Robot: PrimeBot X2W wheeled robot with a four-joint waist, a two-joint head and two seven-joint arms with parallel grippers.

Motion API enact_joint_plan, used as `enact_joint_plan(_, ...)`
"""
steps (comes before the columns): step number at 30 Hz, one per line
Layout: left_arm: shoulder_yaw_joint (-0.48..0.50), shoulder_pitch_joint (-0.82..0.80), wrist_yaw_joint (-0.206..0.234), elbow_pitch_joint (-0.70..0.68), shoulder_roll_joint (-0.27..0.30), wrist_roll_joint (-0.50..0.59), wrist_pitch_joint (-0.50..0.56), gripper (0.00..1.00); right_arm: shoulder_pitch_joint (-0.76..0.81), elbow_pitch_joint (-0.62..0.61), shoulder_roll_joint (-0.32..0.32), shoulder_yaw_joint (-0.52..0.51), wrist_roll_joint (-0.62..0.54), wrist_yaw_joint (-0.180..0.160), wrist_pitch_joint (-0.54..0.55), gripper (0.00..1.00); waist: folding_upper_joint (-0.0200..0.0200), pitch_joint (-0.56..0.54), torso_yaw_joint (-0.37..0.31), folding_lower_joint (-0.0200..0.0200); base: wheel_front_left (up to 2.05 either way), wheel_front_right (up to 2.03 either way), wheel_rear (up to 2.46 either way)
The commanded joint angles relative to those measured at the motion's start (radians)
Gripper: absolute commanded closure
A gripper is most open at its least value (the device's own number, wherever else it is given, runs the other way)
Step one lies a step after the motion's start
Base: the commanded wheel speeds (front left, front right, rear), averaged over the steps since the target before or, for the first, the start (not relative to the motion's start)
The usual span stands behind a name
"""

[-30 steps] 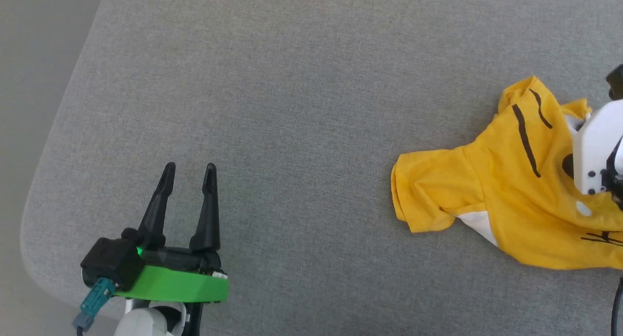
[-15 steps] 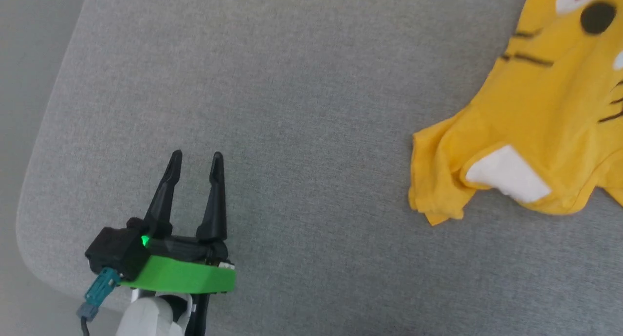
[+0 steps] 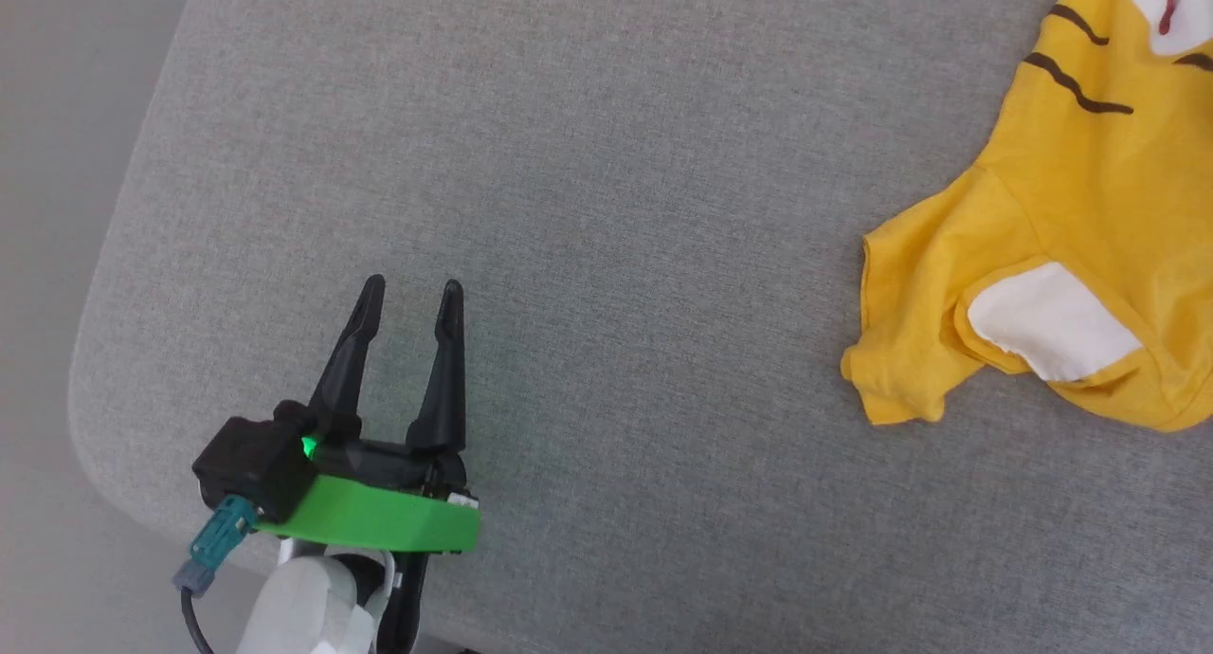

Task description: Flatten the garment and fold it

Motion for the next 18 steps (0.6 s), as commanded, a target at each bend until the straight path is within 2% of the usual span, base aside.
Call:
enact_joint_plan(1, 0.002, -0.013, -0.007, 0.003, 0.002, 0.004, -0.004, 0.0, 0.003, 0.006, 0.007, -0.004, 0.004, -0.002, -0.022, 0.0, 0.0, -0.031, -0.021, -0.0002, 0.0, 0.0, 0.0)
enact_joint_plan(8, 0.042, 0.046, -0.007, 0.009, 0.012, 0.029, -0.004, 0.0, 0.073, -0.032, 0.099, -0.071, 0.064, -0.002, -0.127, 0.0, 0.0, -0.171, -0.081, -0.0002, 0.0, 0.0, 0.0)
enact_joint_plan(12, 0.072, 0.117, -0.007, 0.01, 0.018, 0.048, -0.004, 0.0, 0.256, -0.201, 0.185, -0.131, 0.115, -0.002, -0.17, 0.0, 0.0, -0.268, -0.128, -0.0002, 0.0, 0.0, 0.0)
enact_joint_plan(18, 0.095, 0.187, -0.005, -0.004, 0.016, 0.062, -0.004, 0.0, 0.588, -0.516, 0.329, -0.207, 0.131, -0.002, -0.223, 0.0, 0.0, -0.331, -0.169, -0.0002, 0.0, 0.0, 0.0)
